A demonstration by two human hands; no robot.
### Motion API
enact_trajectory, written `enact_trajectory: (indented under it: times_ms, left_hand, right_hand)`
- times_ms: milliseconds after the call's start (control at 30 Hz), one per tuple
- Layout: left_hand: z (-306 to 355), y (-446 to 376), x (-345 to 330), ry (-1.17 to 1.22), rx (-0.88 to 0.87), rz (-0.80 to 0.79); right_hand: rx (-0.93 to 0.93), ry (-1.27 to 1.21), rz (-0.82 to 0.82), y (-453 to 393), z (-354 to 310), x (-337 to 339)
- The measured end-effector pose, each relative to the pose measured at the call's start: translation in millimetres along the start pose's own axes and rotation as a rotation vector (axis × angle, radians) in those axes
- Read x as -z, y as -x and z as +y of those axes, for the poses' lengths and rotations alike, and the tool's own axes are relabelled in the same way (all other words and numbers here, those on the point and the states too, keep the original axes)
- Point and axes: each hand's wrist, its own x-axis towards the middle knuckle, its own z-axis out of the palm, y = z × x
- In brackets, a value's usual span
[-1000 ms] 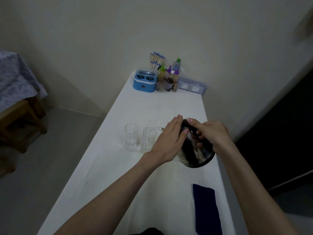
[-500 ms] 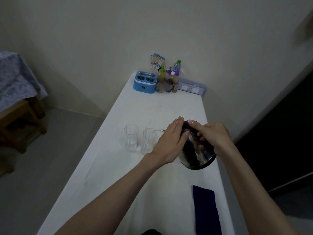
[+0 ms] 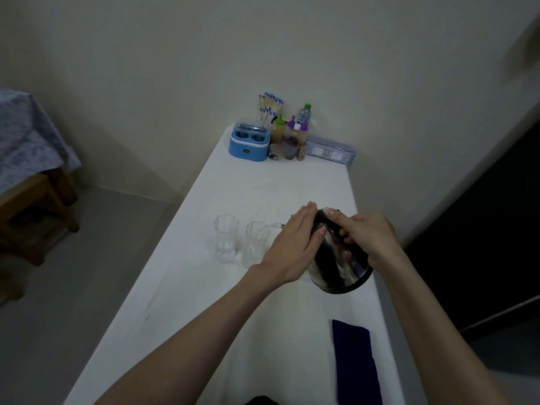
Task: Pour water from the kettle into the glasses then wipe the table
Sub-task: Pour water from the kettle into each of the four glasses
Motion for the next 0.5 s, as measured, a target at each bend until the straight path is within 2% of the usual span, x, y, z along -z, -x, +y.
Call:
enact_trajectory:
  times_ms: [267, 500]
  left_hand:
    - [1, -1, 1, -0.029, -0.011, -0.005]
    - [6, -6, 5, -0.115, -0.099, -0.033]
  right_hand:
    - [0.003, -0.015, 0.028, 5, 1, -1]
    - [-0.032, -0.206, 0.052, 9, 12, -1]
